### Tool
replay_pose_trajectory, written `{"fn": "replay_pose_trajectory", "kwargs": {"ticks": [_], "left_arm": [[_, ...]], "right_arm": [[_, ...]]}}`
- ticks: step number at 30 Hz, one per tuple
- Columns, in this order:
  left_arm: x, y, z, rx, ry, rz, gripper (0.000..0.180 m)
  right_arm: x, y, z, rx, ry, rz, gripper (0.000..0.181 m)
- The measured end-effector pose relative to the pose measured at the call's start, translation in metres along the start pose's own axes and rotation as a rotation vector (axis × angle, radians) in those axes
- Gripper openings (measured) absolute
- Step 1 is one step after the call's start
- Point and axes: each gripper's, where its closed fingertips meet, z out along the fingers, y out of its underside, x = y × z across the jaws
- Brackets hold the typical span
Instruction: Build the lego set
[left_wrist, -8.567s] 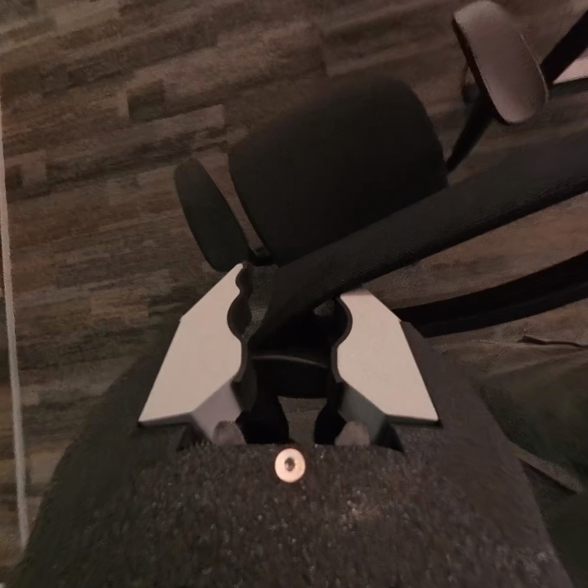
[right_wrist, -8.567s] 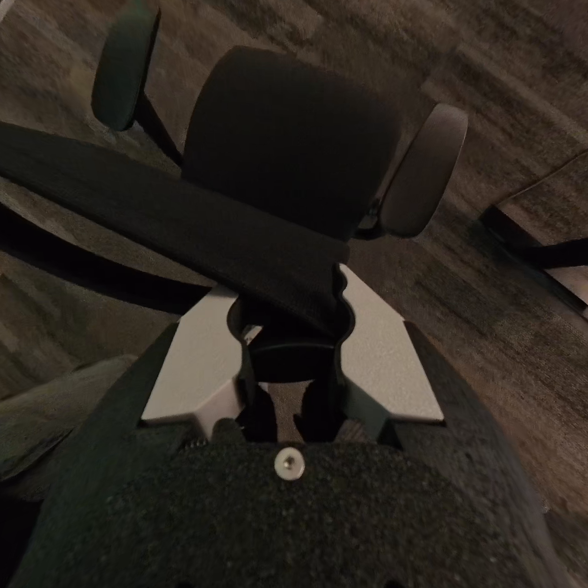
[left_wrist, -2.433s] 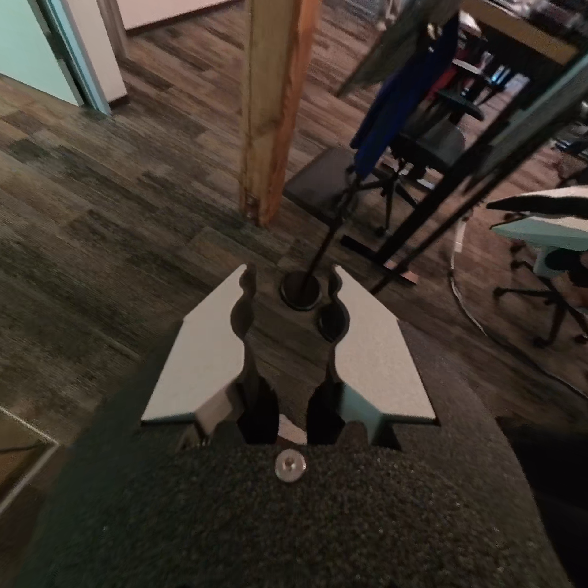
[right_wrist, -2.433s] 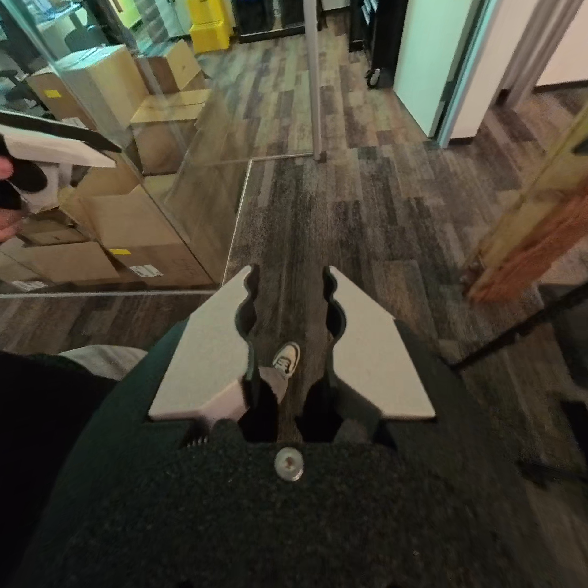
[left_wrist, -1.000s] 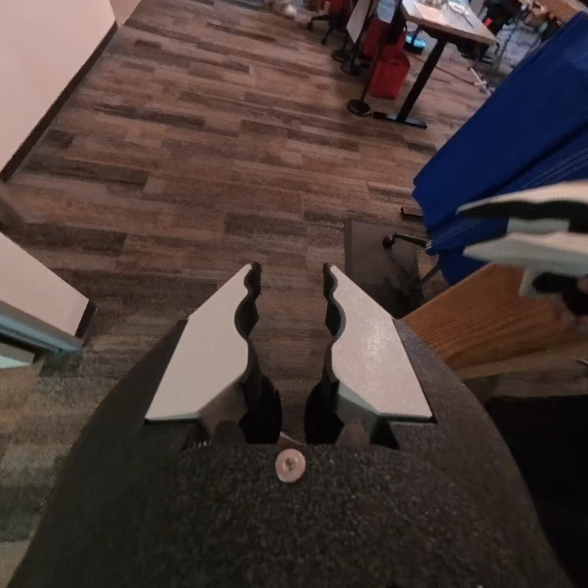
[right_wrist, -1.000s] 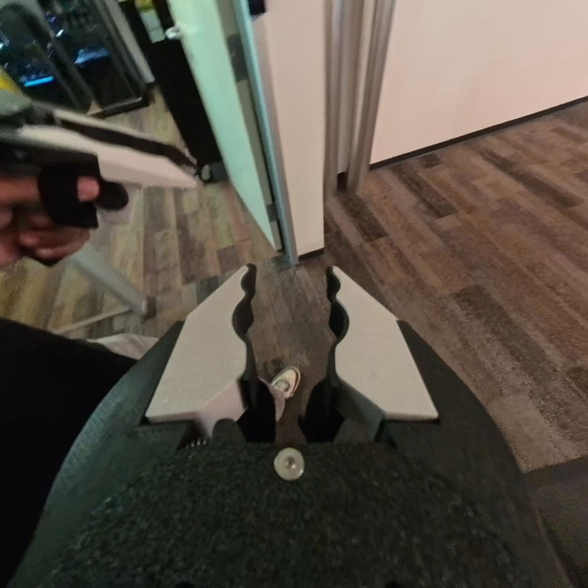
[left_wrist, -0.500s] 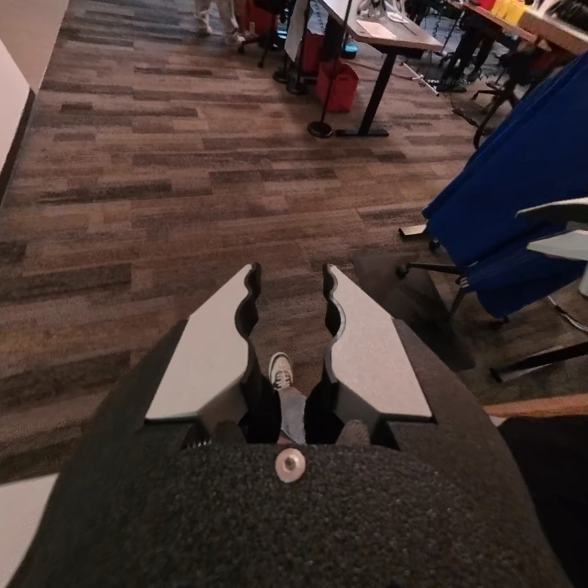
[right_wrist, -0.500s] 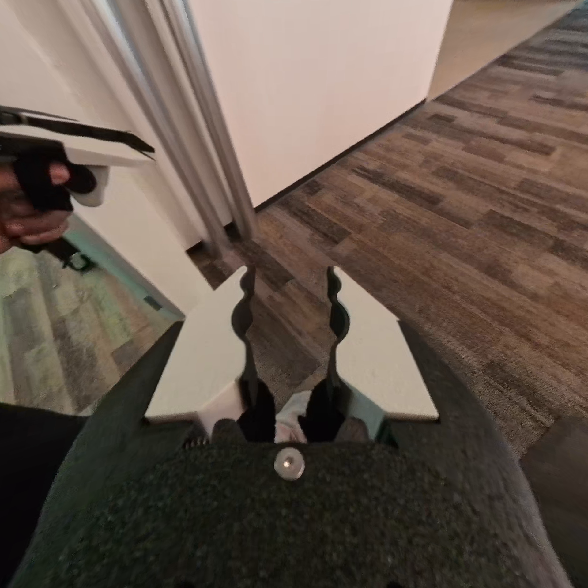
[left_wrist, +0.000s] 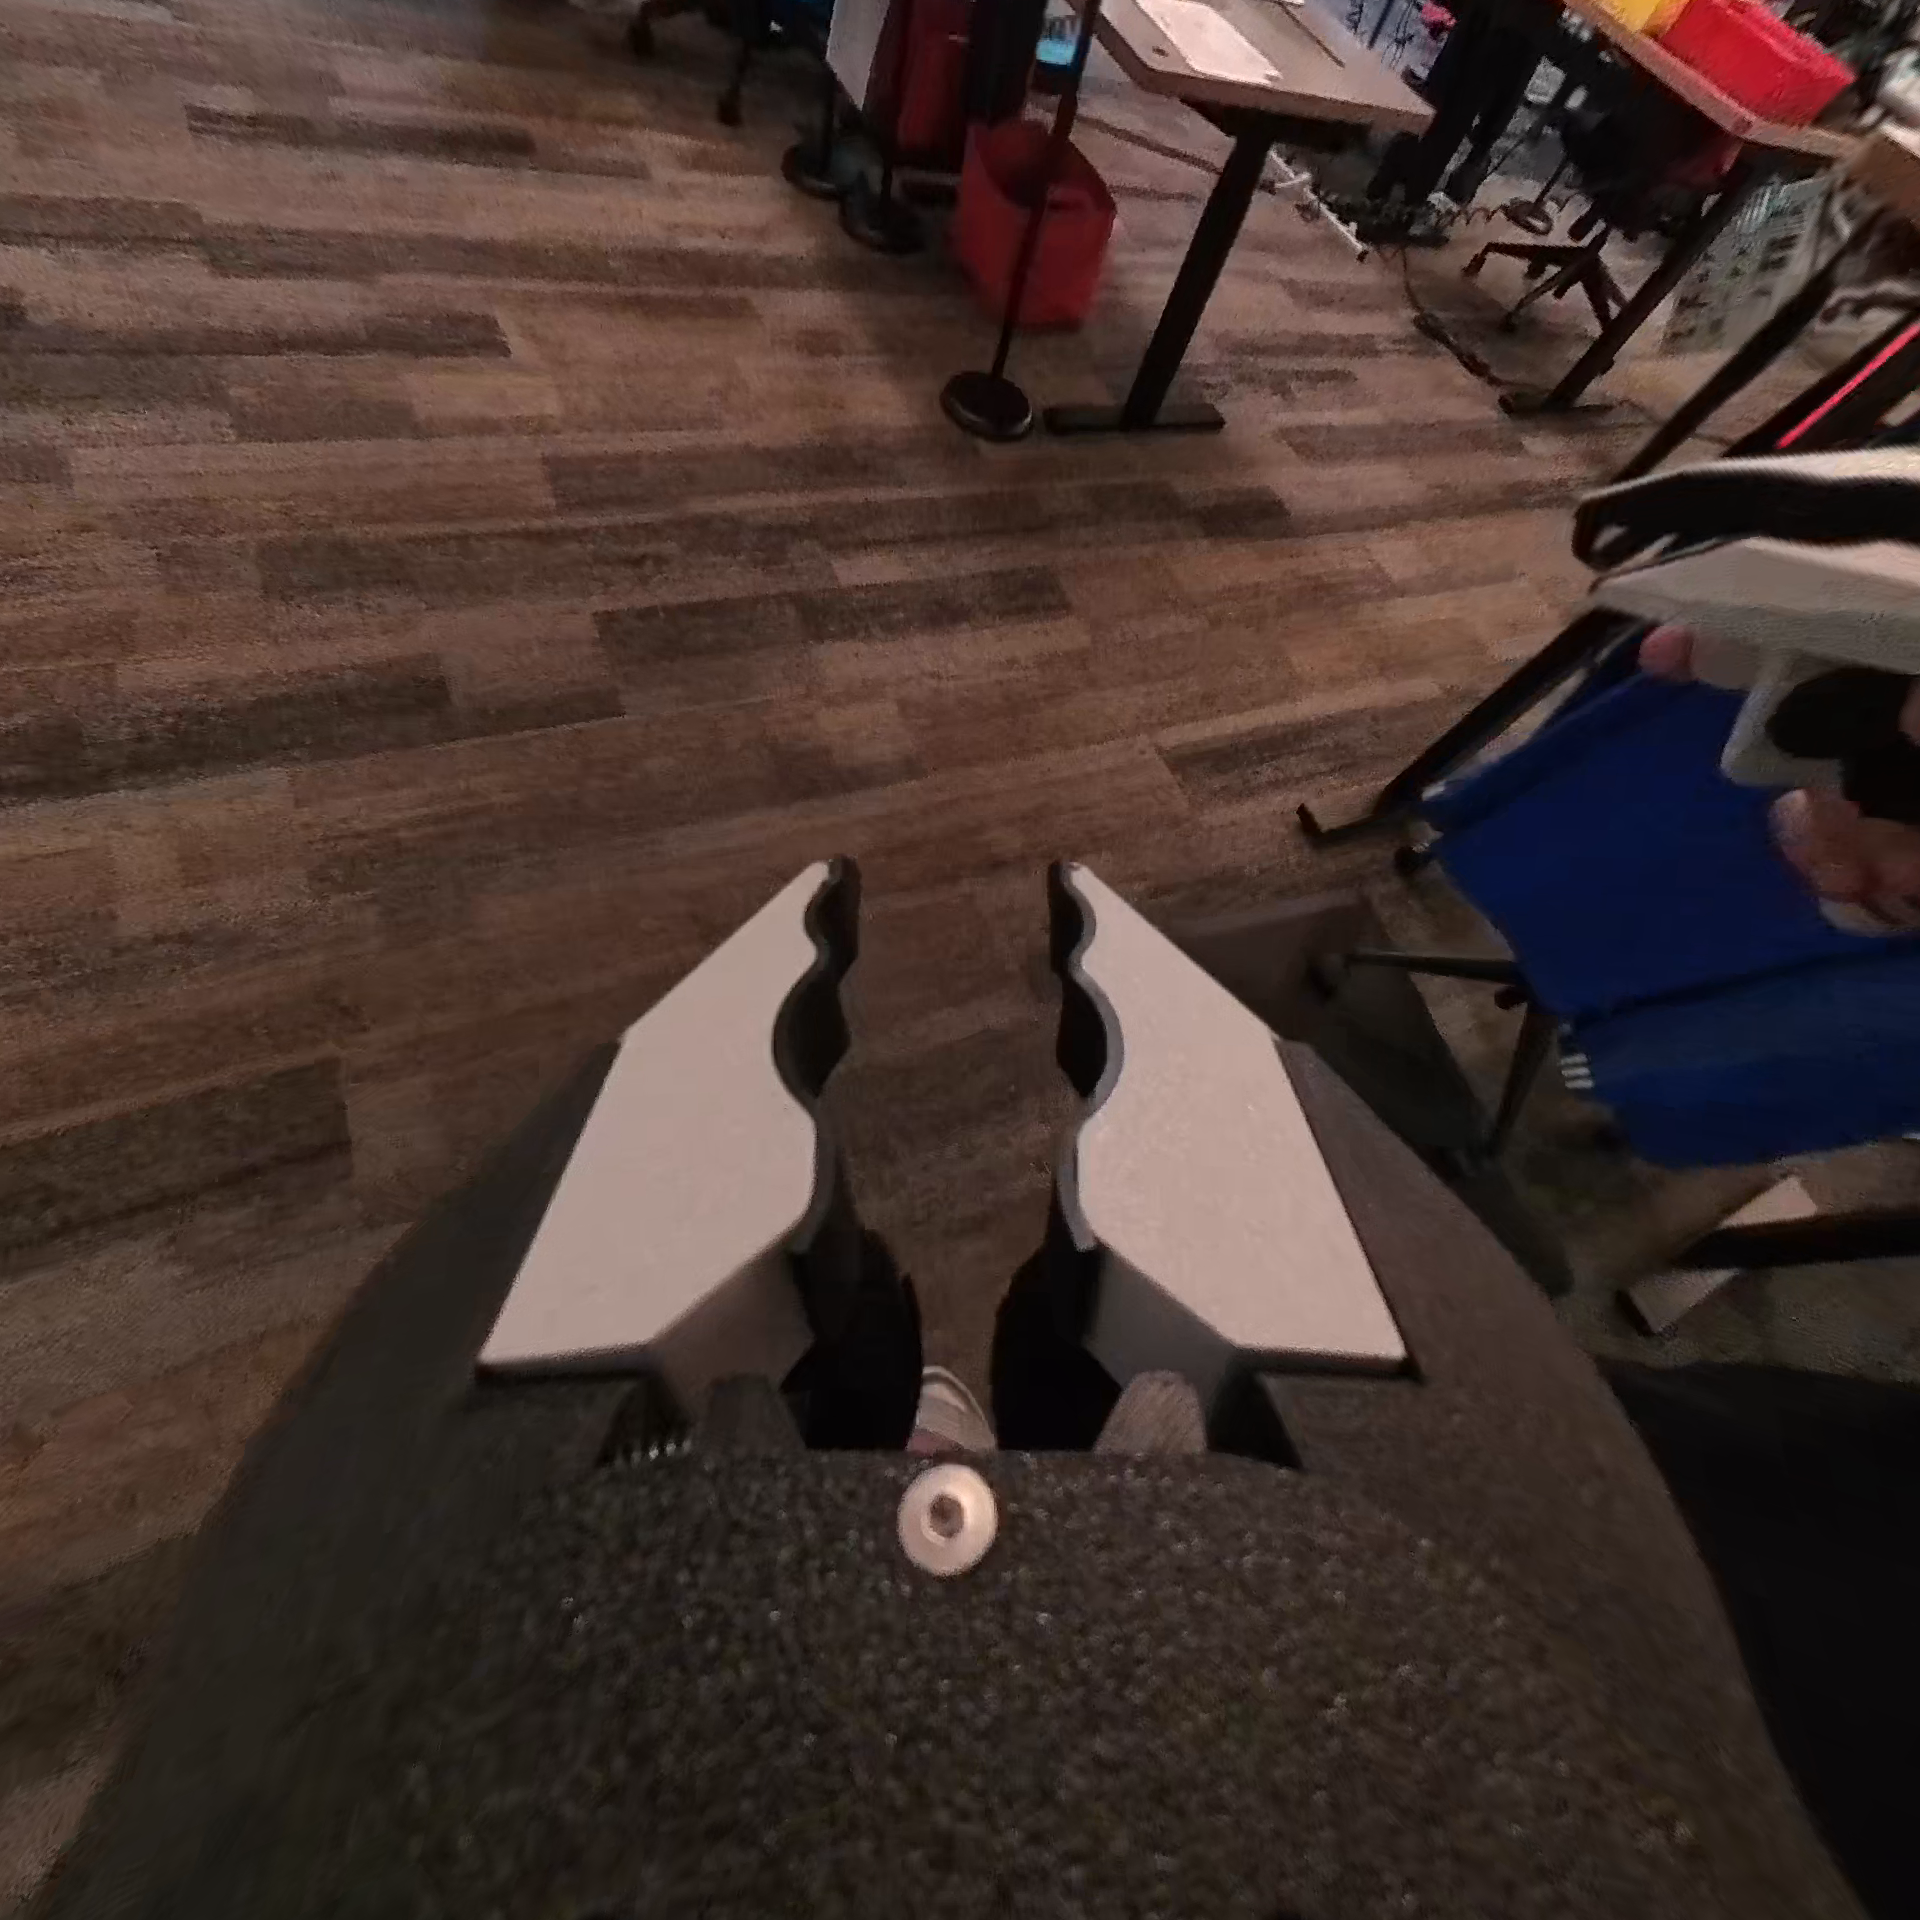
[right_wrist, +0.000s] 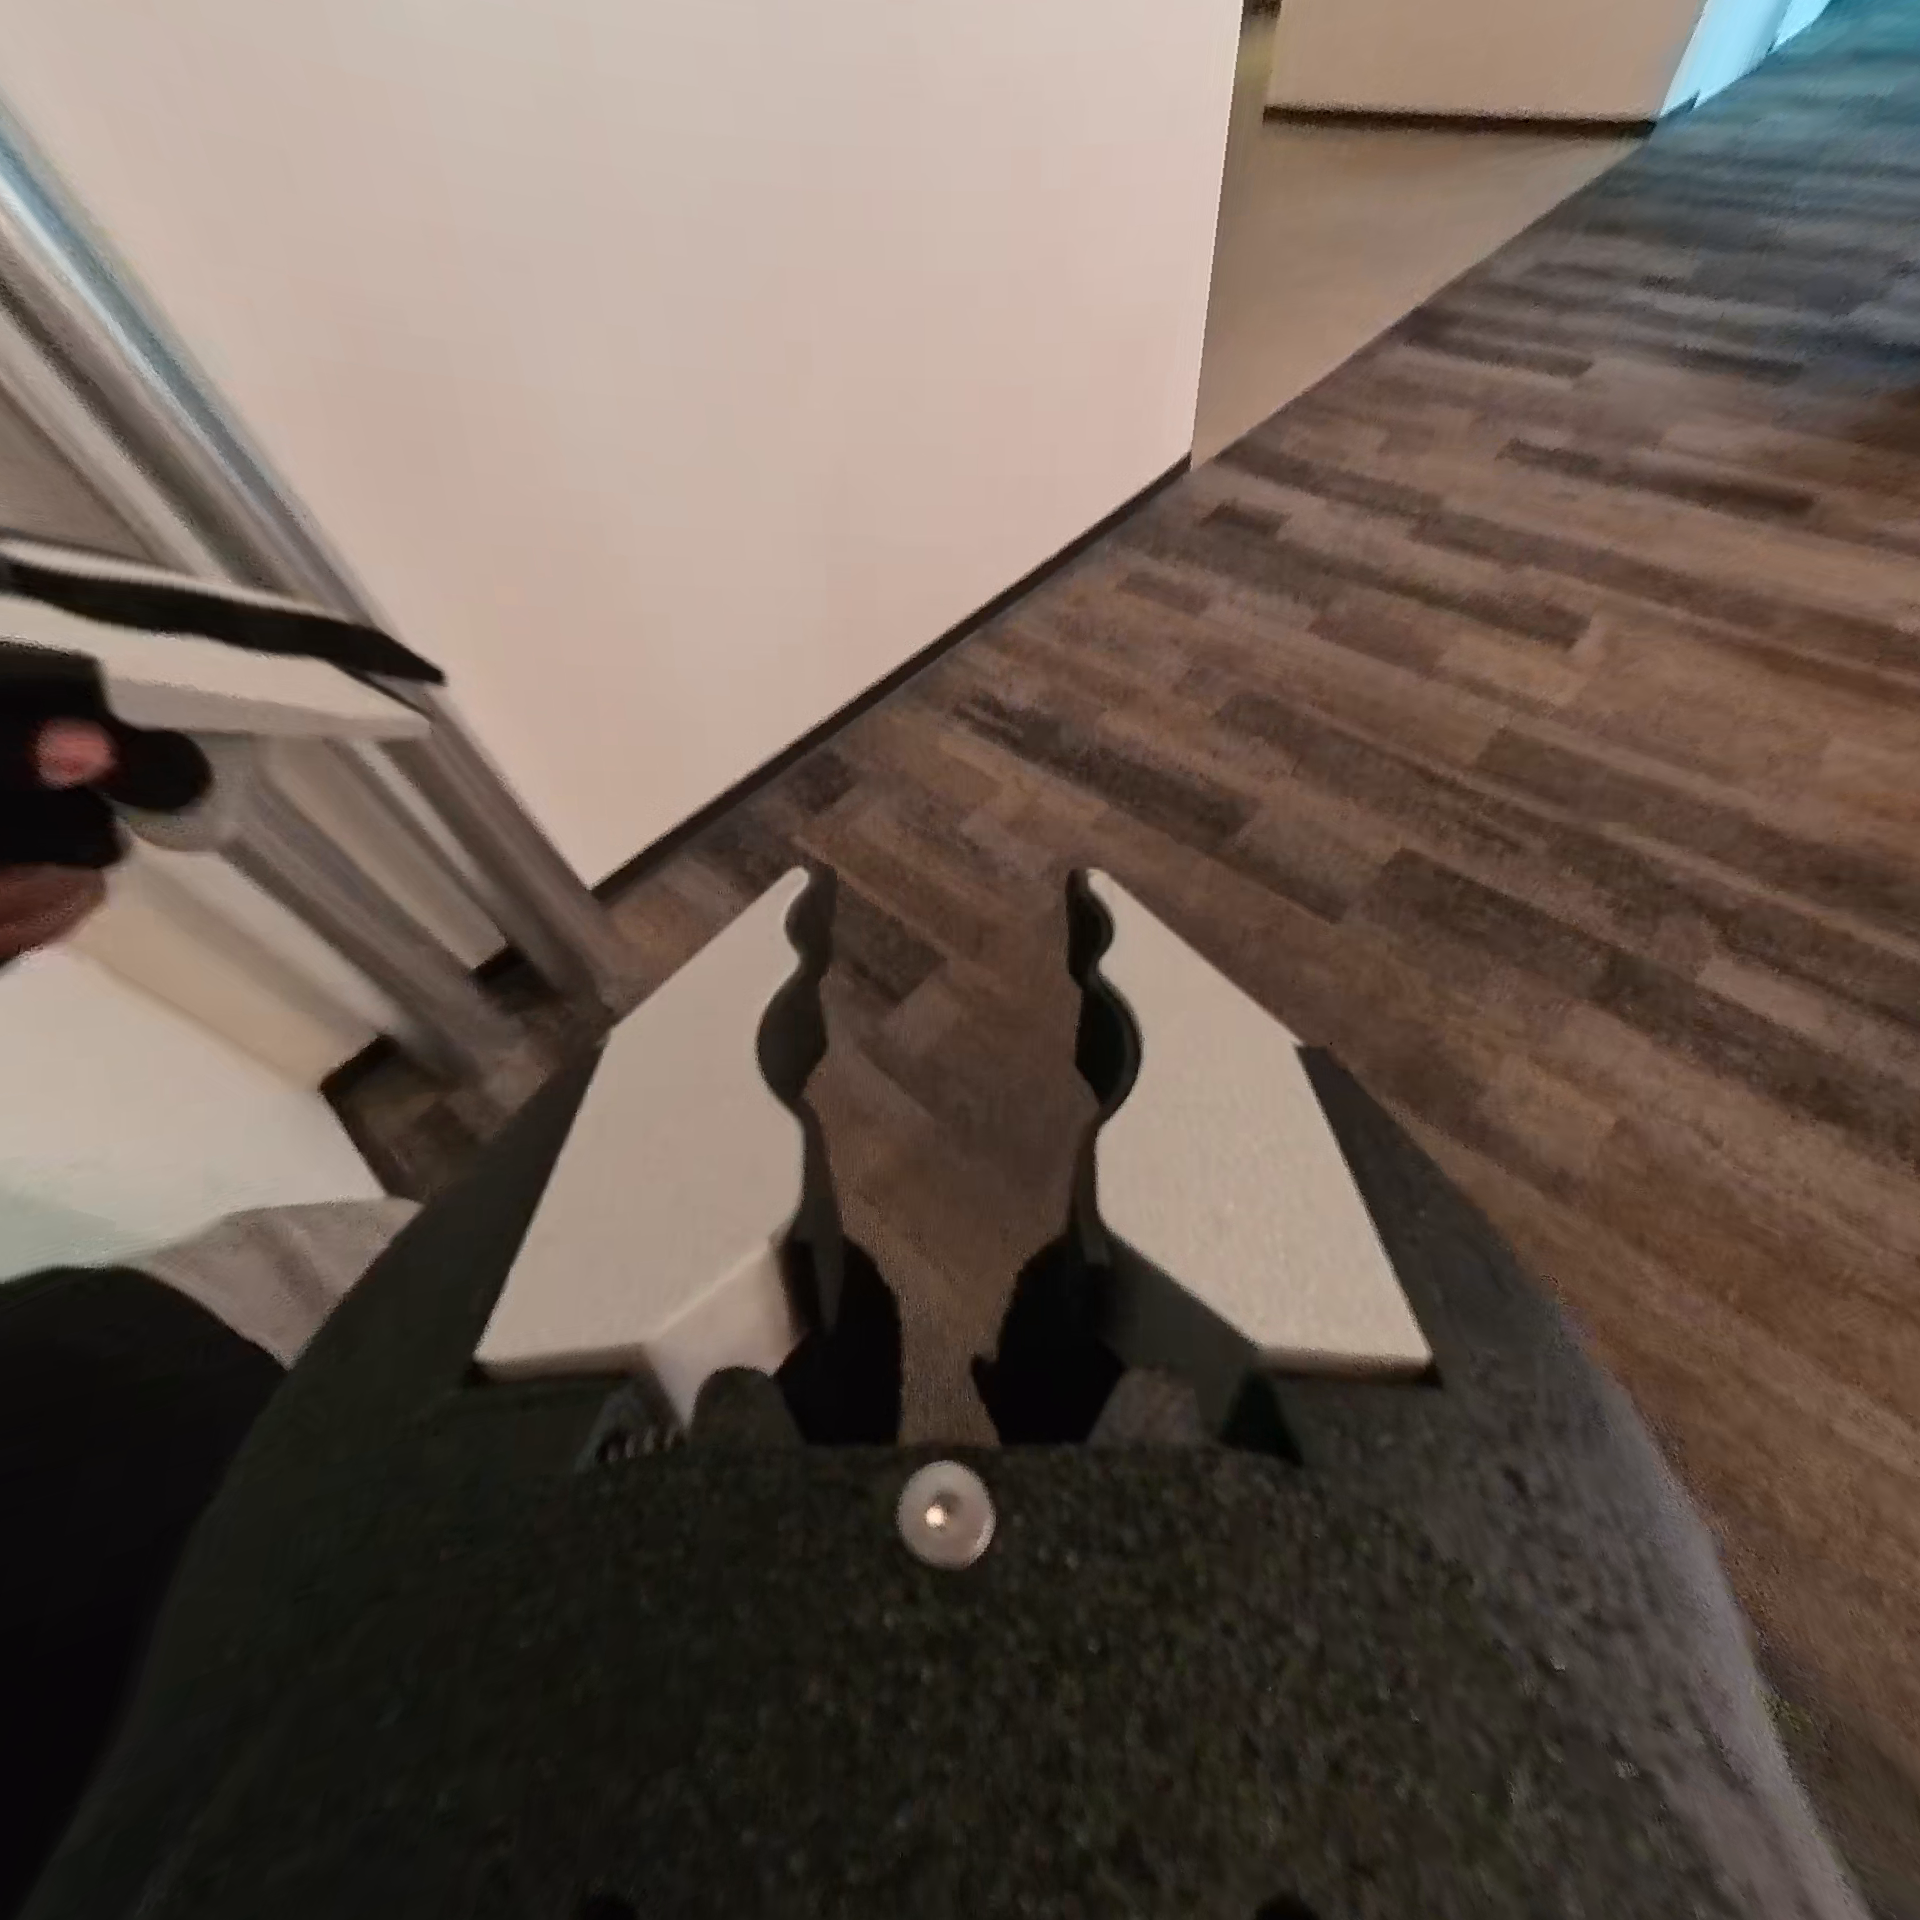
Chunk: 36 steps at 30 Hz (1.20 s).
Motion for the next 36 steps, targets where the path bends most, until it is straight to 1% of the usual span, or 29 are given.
{"fn": "replay_pose_trajectory", "kwargs": {"ticks": [3, 8, 10, 12, 14, 17, 20, 22, 26, 28, 30, 32, 36], "left_arm": [[-0.052, -0.040, 0.065, -0.008, 0.001, 0.027, 0.034], [-0.143, -0.125, 0.186, 0.025, 0.030, 0.089, 0.034], [-0.181, -0.165, 0.230, 0.041, 0.030, 0.101, 0.033], [-0.220, -0.209, 0.271, 0.034, 0.042, 0.074, 0.033], [-0.253, -0.256, 0.306, 0.070, 0.074, 0.055, 0.033], [-0.309, -0.303, 0.362, 0.019, 0.057, 0.096, 0.033], [-0.353, -0.356, 0.413, 0.042, 0.081, 0.076, 0.033], [-0.374, -0.379, 0.454, 0.033, 0.102, 0.064, 0.033], [-0.426, -0.424, 0.548, 0.025, 0.080, 0.104, 0.033], [-0.451, -0.451, 0.602, 0.009, 0.080, 0.073, 0.033], [-0.475, -0.484, 0.654, 0.000, 0.082, 0.022, 0.033], [-0.496, -0.527, 0.699, -0.008, 0.087, -0.008, 0.034], [-0.535, -0.616, 0.766, 0.019, 0.077, 0.035, 0.034]], "right_arm": [[0.047, -0.030, 0.065, 0.010, -0.004, 0.069, 0.045], [0.135, -0.052, 0.187, -0.017, 0.082, 0.058, 0.045], [0.168, -0.067, 0.236, -0.031, 0.101, 0.132, 0.045], [0.201, -0.092, 0.282, -0.044, 0.109, 0.256, 0.045], [0.231, -0.129, 0.325, -0.009, 0.092, 0.312, 0.045], [0.283, -0.170, 0.386, -0.040, 0.125, 0.224, 0.046], [0.337, -0.203, 0.440, -0.033, 0.176, 0.130, 0.046], [0.374, -0.213, 0.483, -0.045, 0.186, 0.116, 0.046], [0.454, -0.227, 0.583, -0.056, 0.174, 0.127, 0.047], [0.499, -0.238, 0.635, -0.070, 0.160, 0.142, 0.053], [0.543, -0.266, 0.683, -0.029, 0.147, 0.132, 0.054], [0.585, -0.297, 0.731, -0.034, 0.131, 0.118, 0.055], [0.655, -0.373, 0.824, -0.019, 0.071, 0.024, 0.055]]}}
